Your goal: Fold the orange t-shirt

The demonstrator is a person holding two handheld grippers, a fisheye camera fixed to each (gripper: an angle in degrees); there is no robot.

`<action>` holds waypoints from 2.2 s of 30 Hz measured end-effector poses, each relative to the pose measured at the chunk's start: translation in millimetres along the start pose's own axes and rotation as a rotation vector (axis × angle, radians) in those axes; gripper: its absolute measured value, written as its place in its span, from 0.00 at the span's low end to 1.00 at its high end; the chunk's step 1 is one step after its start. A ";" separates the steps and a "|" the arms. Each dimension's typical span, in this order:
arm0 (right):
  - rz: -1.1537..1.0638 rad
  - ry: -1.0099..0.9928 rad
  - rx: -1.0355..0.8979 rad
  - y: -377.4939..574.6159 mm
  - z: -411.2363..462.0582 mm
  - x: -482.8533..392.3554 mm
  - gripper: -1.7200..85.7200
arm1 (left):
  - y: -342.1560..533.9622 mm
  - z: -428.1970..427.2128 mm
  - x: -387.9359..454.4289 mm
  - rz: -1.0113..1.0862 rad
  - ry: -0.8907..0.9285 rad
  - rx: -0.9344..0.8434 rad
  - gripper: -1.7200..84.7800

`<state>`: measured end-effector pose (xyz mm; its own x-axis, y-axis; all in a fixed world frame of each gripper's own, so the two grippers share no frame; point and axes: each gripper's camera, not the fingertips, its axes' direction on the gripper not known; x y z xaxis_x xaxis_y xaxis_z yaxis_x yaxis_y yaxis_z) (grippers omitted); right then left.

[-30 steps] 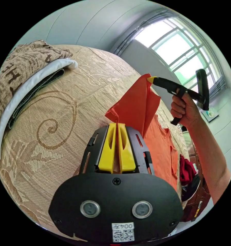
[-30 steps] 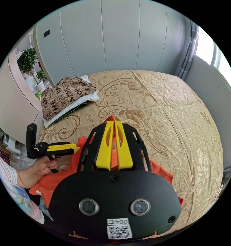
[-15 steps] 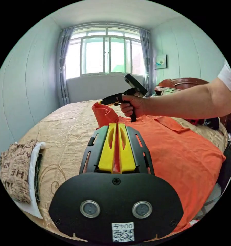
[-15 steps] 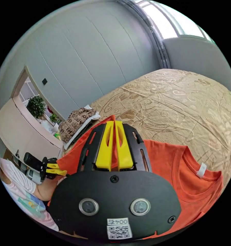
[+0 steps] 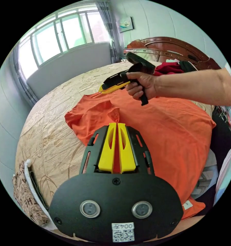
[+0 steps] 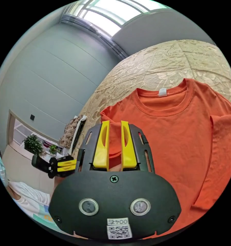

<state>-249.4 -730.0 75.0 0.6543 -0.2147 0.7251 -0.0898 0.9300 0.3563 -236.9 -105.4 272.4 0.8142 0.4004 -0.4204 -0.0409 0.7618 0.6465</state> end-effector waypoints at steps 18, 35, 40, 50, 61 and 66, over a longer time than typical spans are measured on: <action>-0.287 0.301 -0.355 -99.5 100.2 -99.2 0.13 | 69.3 -31.1 -76.3 -0.272 0.119 0.269 0.03; -0.233 0.390 -0.671 -200.5 240.5 -155.9 0.06 | 96.2 51.4 -130.6 -0.232 0.323 0.129 0.02; -0.234 0.399 -0.730 -204.1 271.4 -151.8 0.07 | 116.4 66.7 -172.0 -0.424 0.307 0.110 0.02; -0.201 0.308 -0.504 -172.7 142.6 -146.8 0.12 | 121.8 97.5 -193.1 -0.423 0.327 0.008 0.03; -0.413 0.607 -0.427 -79.1 130.0 -164.7 0.04 | 108.9 130.6 -152.4 -0.167 -0.071 -0.284 0.15; -0.594 0.751 -0.522 -60.3 137.5 -193.5 0.06 | 119.8 135.9 -166.1 -0.183 0.003 -0.279 0.15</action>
<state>-473.8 -785.5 -5.7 0.7955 -0.5996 -0.0880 0.6060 0.7880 0.1085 -298.4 -149.9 506.2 0.8212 0.2455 -0.5152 -0.0520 0.9312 0.3609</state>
